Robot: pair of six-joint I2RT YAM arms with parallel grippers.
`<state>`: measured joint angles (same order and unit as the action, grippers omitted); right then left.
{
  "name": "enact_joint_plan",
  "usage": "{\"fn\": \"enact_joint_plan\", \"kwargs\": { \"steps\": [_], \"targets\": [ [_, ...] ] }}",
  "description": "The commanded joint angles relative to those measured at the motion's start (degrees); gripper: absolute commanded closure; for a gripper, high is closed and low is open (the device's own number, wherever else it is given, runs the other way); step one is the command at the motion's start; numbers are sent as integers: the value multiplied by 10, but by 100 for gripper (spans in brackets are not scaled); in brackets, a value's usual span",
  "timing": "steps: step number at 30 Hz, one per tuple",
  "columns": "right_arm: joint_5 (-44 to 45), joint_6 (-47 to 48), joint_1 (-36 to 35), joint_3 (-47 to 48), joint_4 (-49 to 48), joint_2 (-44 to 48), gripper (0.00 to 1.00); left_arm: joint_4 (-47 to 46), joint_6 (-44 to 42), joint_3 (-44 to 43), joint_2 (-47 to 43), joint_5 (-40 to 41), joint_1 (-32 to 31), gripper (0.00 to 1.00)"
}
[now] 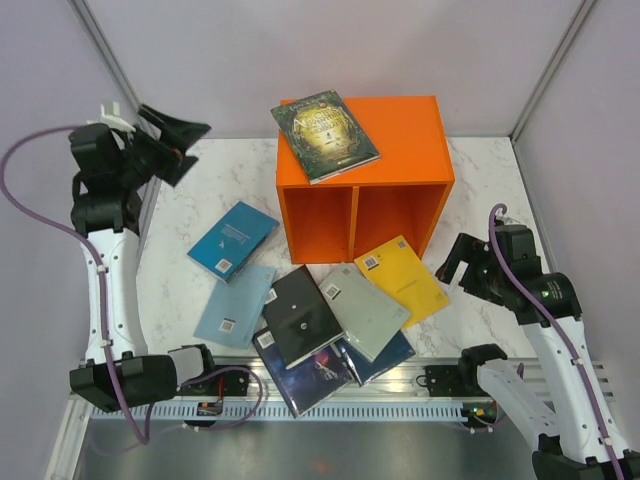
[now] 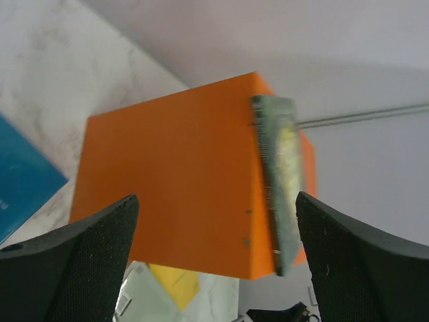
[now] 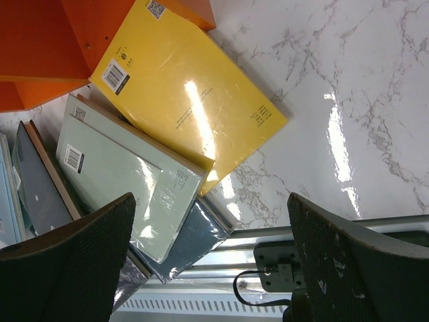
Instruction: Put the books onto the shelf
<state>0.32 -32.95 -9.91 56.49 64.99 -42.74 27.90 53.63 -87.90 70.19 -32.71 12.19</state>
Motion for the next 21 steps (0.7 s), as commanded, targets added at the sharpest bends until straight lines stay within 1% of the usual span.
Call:
{"fn": "enact_joint_plan", "kwargs": {
  "steps": [1, 2, 4, 7, 9, 10, 16, 18, 21],
  "targets": [
    [-2, 7, 0, -9, -14, -1, 2, 73, -73, 97, -19, 38, 0, 0],
    [-1, 8, -1, -14, -14, -4, 2, 73, -69, 143, -18, 44, 0, 0],
    [-18, 8, -1, -16, -14, -7, 2, 73, -64, 186, -21, 50, 1, 0],
    [-15, 13, -1, -16, -9, -10, 2, 60, -51, 295, -35, 83, 6, 0],
    [-14, 17, -1, -15, -7, -10, 2, 36, -37, 340, -43, 91, 13, 0],
    [-12, 17, -1, -14, -1, -12, 2, 27, -33, 380, -48, 97, 17, 0],
    [-7, 26, 0, -8, 15, -16, 2, 12, -39, 492, -89, 144, 53, 0],
    [7, 29, -1, -7, 19, -16, 3, 1, -46, 511, -104, 152, 64, 0],
    [10, 32, -1, -9, 24, -20, 3, -7, -55, 526, -100, 175, 70, 0]
  ]
}}
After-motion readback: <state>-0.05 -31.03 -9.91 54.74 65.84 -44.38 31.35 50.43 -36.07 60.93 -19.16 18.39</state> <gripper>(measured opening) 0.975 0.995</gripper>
